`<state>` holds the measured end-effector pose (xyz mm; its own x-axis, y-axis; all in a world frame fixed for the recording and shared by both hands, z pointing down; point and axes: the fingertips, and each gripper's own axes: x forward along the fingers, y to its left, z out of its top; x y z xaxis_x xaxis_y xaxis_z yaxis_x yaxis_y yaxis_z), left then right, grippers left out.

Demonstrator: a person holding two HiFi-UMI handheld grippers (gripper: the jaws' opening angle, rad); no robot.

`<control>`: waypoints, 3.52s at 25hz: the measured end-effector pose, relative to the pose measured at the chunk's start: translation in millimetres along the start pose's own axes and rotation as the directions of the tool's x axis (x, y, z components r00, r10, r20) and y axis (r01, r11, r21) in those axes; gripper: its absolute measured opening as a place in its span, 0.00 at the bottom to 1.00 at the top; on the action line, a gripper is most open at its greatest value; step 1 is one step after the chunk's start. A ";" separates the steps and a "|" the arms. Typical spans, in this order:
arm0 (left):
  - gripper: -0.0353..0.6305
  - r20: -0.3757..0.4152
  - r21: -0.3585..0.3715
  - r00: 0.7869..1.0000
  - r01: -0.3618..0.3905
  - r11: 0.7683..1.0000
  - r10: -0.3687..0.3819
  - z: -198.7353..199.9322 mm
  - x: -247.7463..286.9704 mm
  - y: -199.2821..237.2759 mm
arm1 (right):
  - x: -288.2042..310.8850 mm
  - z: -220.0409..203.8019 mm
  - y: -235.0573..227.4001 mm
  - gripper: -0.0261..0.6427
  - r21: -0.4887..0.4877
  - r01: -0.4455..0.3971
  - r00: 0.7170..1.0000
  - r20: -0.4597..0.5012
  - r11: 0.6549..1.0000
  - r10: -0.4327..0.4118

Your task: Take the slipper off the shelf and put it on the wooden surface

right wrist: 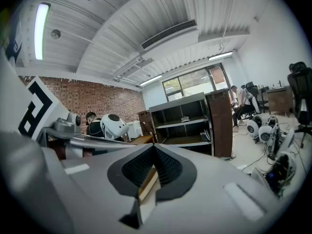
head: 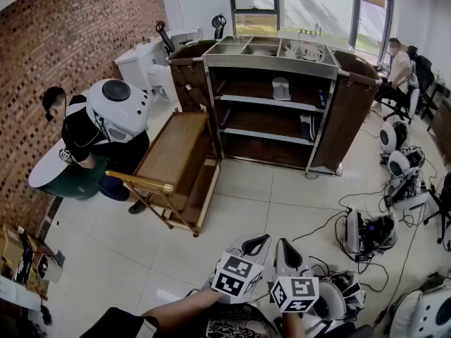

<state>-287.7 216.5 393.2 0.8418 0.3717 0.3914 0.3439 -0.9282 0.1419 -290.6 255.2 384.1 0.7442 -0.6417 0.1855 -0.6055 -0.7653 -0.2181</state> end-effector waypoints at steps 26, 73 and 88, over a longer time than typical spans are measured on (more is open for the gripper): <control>0.06 0.022 -0.073 1.000 0.016 0.997 -0.014 89.6 154.6 170.2 | 231.8 51.4 -64.6 0.04 -0.028 0.017 0.997 -0.078 0.999 -0.020; 0.06 0.159 -0.082 0.984 -0.069 0.994 0.081 253.9 398.8 405.1 | 582.8 161.4 -174.9 0.05 -0.120 -0.032 0.998 -0.063 0.992 0.024; 0.06 0.155 -0.116 0.985 -0.056 0.992 0.074 296.1 525.6 451.0 | 708.1 175.0 -288.1 0.14 -0.131 -0.027 0.993 -0.114 0.991 0.012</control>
<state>433.1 -2.3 393.7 0.9192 0.2998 0.2552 0.2453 -0.9431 0.2245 460.1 30.0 410.5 0.6999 -0.6524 0.2905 -0.6573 -0.7476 -0.0953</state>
